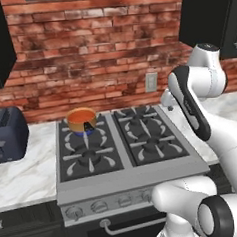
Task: Wait until the marinara sauce is simmered to a deep red color and then turn off the stove.
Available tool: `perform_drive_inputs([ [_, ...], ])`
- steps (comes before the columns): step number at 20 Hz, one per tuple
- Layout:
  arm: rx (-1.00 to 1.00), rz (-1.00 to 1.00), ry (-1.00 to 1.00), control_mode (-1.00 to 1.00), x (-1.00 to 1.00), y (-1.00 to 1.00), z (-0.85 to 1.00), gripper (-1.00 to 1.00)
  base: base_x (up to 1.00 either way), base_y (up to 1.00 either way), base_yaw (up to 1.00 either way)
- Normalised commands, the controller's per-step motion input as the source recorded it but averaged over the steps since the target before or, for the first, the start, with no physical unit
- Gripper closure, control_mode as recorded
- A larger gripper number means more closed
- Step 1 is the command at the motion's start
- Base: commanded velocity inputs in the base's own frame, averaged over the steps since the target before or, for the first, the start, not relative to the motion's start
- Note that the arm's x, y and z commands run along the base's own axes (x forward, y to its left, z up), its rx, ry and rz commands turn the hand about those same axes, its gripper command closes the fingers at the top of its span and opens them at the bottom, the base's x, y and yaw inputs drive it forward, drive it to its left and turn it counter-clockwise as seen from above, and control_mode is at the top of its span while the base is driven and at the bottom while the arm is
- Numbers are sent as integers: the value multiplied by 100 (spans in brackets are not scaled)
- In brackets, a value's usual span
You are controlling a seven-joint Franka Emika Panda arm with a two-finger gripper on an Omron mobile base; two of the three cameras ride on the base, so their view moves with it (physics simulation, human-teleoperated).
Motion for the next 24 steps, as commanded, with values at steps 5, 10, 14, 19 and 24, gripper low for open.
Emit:
perform_drive_inputs([
  [5, 0, 0, 0, 100, 0, 0, 0, -100, 0, -50, 0],
  [10, 0, 0, 0, 100, 0, 0, 0, -100, 0, -14, 0],
  [14, 0, 0, 0, -100, 0, 0, 0, -100, 0, 0, 0],
  [19, -2, 0, 0, -100, -1, 43, 0, -100, 0, 0, 0],
  [24, -5, 1, -3, -100, -28, 62, 0, -100, 0, 0, 0],
])
